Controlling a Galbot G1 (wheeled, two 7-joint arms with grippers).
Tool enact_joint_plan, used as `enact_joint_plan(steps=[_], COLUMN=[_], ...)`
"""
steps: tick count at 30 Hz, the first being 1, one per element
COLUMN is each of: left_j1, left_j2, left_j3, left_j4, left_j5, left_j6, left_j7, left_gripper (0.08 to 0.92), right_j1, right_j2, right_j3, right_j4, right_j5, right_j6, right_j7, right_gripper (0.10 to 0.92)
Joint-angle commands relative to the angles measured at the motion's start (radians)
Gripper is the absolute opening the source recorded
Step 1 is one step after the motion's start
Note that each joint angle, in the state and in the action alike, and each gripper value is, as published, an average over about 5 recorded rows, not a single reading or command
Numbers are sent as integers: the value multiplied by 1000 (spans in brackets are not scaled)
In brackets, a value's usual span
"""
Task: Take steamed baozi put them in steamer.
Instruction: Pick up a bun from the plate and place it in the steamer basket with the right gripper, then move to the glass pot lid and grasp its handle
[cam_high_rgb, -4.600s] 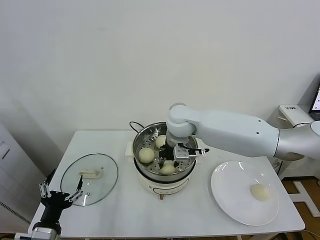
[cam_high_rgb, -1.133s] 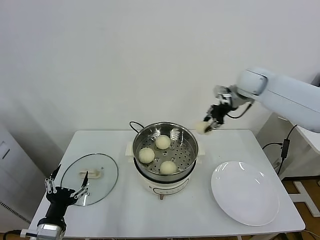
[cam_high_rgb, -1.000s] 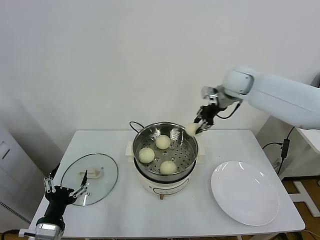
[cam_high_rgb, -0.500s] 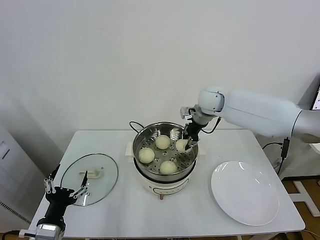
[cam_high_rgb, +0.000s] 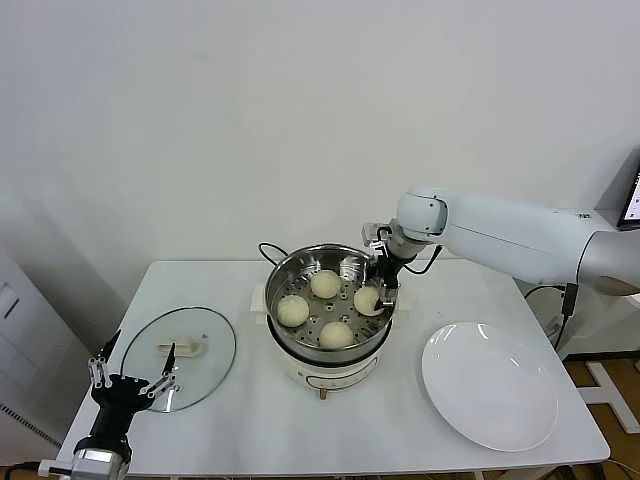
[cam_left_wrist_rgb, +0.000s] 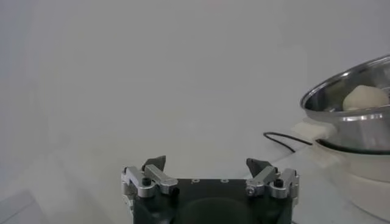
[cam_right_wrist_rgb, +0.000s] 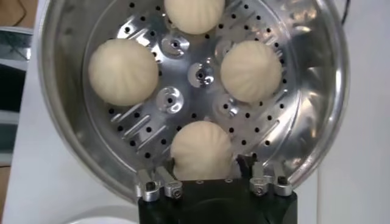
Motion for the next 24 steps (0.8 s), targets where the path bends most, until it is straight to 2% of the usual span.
enact_joint_plan(steps=[1,6,9,11,14,17,21,24], left_j1=[3,4,2,-1,-3,-3,-3,-1], left_j2=[0,1,4,7,9,11,13,16], left_j3=[0,0,0,1,6,10,12,12], left_j4=[-1,-7,-8,-6,-3,-4,-8,-9], left_j5=[-3,-11,-13,-13,-11,-10,-10,-8], left_j6=[-5,-8,-8,-7,-6,-6,-6,-6], left_j7=[1,2,2,1,0,-2,-5,-6], left_gripper=[823,823,823,823,823,823,823,823], right_j1=[11,-30,-124,-254,-492,-698,-955,-1157], right_j2=[-48,-125,-187,-219,-247,-260,-265,-266], right_j3=[108,251,361,486,751,990,1290,1489], right_j4=[-8,-26,-16,-11,-1,24,81,145], right_j5=[167,479,611,647,637,589,513,479], right_j6=[9,132,232,303,394,487,561,569], right_j7=[42,216,439,620,868,1034,1160,1197], right_gripper=[789,821,822,823,823,823,823,823])
